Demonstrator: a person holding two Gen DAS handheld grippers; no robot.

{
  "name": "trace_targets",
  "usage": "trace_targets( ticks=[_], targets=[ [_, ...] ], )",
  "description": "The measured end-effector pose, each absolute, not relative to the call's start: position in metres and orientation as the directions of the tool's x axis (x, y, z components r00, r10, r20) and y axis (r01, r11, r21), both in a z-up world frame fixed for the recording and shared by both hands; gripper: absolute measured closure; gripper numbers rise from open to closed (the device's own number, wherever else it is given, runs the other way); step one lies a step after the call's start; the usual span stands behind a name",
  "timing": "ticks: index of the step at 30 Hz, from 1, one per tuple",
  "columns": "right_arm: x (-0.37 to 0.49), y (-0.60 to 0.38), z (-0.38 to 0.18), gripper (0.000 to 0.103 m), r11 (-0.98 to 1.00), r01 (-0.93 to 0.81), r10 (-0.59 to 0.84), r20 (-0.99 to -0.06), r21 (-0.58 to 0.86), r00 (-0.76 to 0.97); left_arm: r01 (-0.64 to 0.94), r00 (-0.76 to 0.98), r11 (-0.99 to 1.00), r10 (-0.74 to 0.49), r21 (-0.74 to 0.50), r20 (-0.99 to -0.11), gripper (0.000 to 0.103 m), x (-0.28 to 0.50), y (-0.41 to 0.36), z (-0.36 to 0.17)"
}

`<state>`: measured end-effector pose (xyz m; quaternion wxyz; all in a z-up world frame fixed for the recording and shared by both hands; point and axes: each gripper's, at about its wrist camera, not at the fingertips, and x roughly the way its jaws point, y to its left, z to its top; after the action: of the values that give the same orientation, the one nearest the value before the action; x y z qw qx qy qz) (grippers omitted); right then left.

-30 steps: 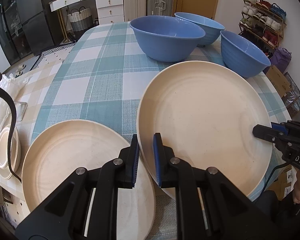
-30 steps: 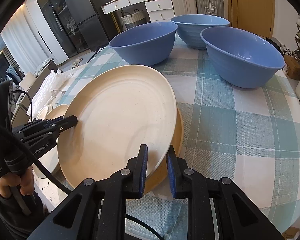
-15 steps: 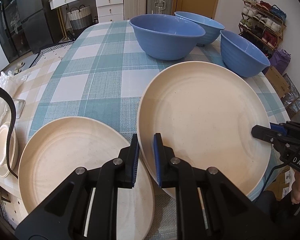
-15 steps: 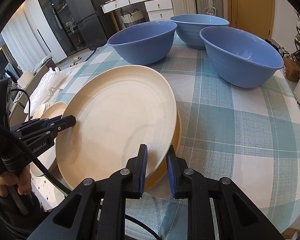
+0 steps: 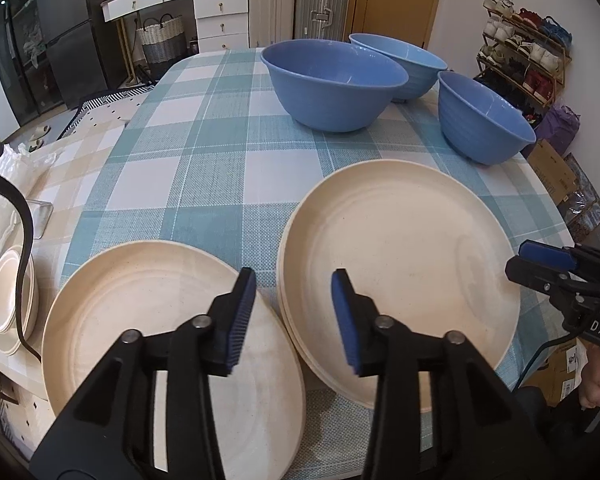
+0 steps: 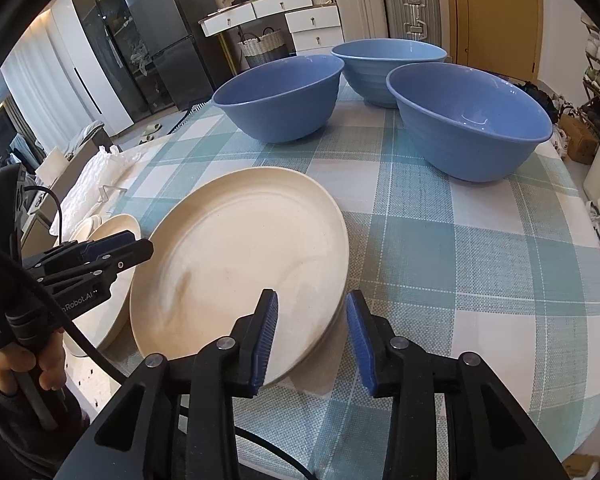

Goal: Organize plates and bowls
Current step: 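Lower the plate onto the other cream plate and open both grippers, then move both grippers to the rim of the large cream plate at the table edge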

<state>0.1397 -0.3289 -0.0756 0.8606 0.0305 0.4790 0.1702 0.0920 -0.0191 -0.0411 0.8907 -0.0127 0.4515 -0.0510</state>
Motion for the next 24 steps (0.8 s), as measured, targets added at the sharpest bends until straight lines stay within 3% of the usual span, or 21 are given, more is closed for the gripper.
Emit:
trace_targets(
  ticks=[4,8,14,24],
  targets=[
    [0.138,-0.330,-0.073,0.052,0.933,-0.274,0.342,-0.804,0.231,0.487,0.059,0.599,0.996,-0.087,-0.065,-0.796,0.039,0.090,-0.016,-0.036],
    [0.136,-0.330,-0.069,0.039,0.921,-0.293,0.375,-0.787,0.256,0.489,0.054,0.611,0.995,-0.097,-0.081,-0.786,0.030,0.087,-0.011,-0.030],
    [0.130,-0.324,-0.060,0.022,0.907,-0.332,0.403,-0.761,0.259,0.508,0.045,0.620,0.995,-0.099,-0.091,-0.779,0.028,0.083,-0.006,-0.022],
    [0.120,-0.313,-0.050,0.017,0.883,-0.384,0.445,-0.744,0.271,0.497,0.021,0.622,0.996,-0.077,-0.082,-0.779,0.024,0.076,0.007,-0.016]
  ],
)
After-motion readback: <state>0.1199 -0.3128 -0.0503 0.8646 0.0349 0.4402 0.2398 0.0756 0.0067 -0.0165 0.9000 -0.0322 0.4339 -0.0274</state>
